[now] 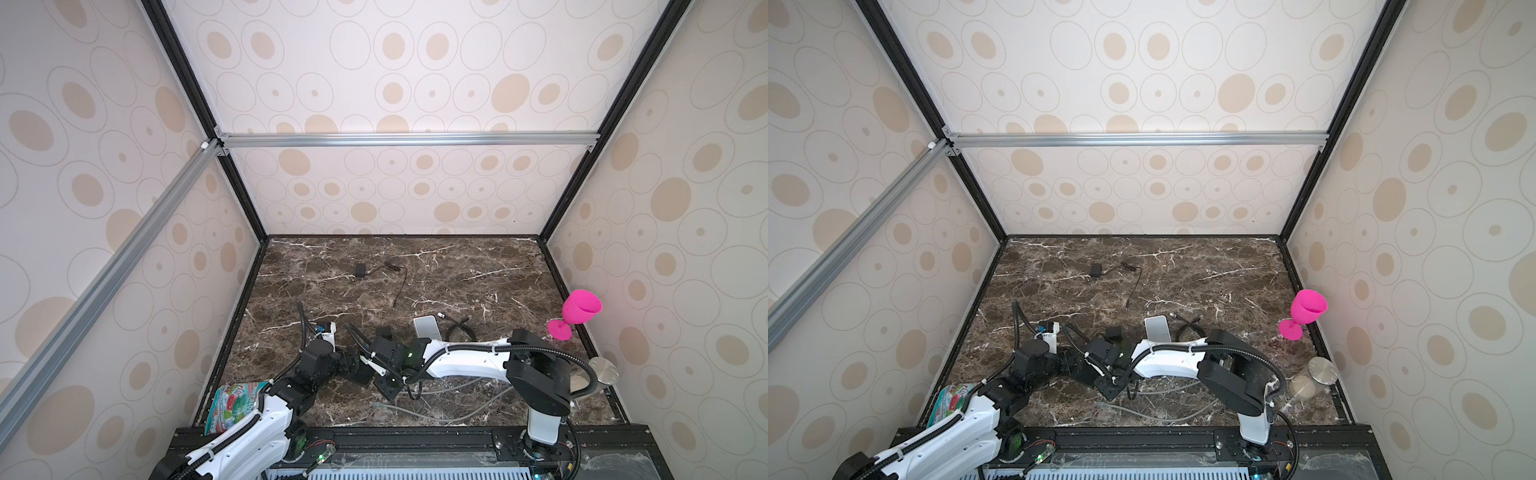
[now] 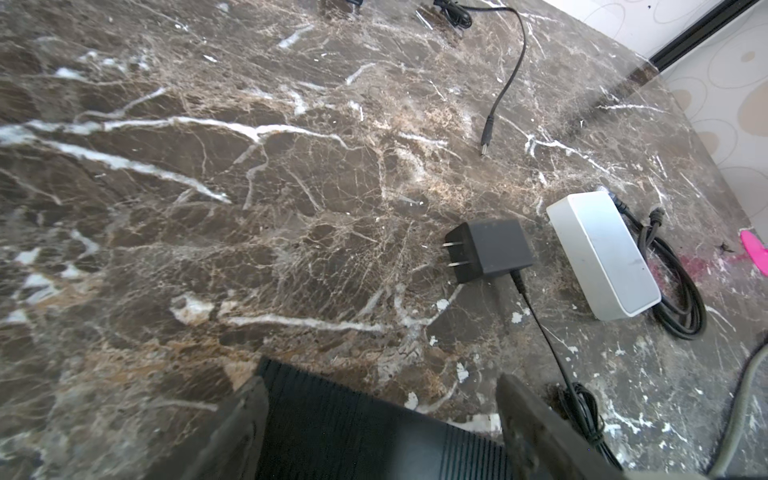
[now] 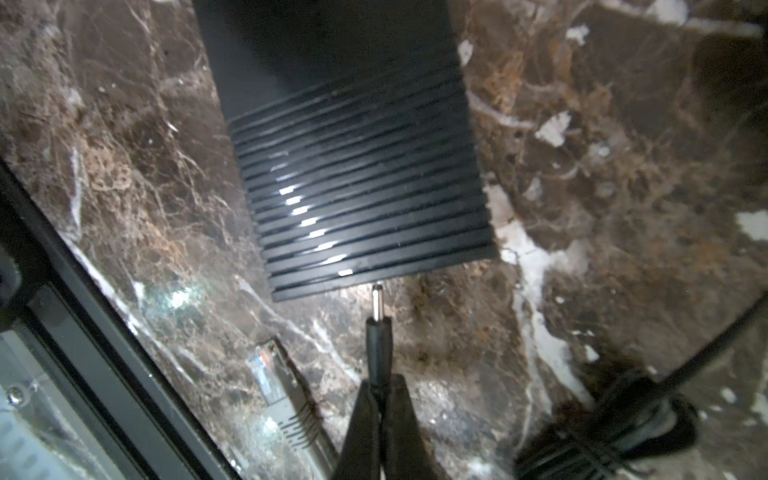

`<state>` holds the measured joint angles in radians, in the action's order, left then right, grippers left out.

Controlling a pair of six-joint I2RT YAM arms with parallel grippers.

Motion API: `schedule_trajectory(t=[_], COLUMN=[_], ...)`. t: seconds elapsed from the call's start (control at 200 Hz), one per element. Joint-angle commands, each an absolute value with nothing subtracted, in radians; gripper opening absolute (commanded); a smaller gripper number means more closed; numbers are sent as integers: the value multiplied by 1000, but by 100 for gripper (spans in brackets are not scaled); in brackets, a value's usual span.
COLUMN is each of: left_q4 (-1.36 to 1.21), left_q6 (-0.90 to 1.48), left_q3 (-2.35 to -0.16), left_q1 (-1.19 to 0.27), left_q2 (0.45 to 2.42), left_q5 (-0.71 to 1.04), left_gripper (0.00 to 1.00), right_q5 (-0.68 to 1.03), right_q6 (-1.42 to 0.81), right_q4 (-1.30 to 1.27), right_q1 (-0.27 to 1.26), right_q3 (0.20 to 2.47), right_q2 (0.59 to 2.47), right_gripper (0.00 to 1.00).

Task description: Insert the plug into the switch port

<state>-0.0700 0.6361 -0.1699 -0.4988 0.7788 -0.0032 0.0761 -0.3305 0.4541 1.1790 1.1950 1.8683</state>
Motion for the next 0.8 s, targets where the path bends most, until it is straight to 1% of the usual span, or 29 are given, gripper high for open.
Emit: schedule_trajectory(t=[0.0, 0.295, 0.46, 0.6, 0.795], left_q4=[-40, 29, 0, -39, -58], left_q6=[669, 714, 730, 750, 769], left_q3=[-171, -176, -161, -135, -101], left_q1=[-492, -492, -491, -491, -491], left_q2=[749, 700, 723, 754, 731], left_q5=[-49, -185, -146, -92, -64], left_gripper=[88, 94, 96, 93, 90], right_q5=[47, 78, 97, 107, 126], right_q6=[-326, -316, -316, -313, -298], right_q4=[504, 496, 483, 477, 478], right_q1=[1189, 1187, 1187, 1179, 1151], right_q3=[1216, 1238, 1250, 1258, 1267], right_q2=[1884, 1900, 1908, 1914, 1920], right_gripper=[0, 0, 0, 0, 0])
